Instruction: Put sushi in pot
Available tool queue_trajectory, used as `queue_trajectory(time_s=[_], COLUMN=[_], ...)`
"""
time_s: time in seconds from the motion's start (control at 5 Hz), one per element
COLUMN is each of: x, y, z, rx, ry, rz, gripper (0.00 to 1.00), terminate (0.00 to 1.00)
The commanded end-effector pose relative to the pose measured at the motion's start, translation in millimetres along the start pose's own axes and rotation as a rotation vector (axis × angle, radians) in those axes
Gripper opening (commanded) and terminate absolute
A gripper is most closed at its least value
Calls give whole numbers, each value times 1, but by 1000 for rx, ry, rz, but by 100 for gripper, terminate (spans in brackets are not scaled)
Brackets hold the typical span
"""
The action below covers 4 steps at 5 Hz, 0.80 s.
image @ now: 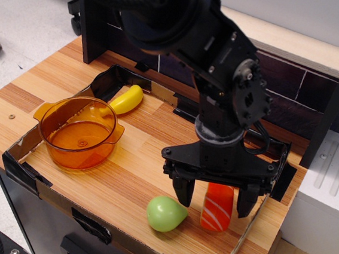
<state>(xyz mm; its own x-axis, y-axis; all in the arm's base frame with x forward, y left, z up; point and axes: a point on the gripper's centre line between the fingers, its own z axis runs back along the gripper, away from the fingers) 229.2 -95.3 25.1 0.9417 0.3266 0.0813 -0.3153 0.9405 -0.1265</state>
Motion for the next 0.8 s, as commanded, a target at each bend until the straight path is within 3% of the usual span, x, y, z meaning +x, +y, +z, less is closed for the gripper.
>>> queue_trajectory(time_s=[0.0,0.2,0.4,0.6], x=[8,10,13,15], y=[-11,-11,-12,-13], z=[-9,-15,-10,-6], rx=[13,31,14,9], ry=[-18,-12,-23,-38], rz=[-24,-45,-50,-52], gripper=[100,100,0,0], terminate=[0,0,0,0])
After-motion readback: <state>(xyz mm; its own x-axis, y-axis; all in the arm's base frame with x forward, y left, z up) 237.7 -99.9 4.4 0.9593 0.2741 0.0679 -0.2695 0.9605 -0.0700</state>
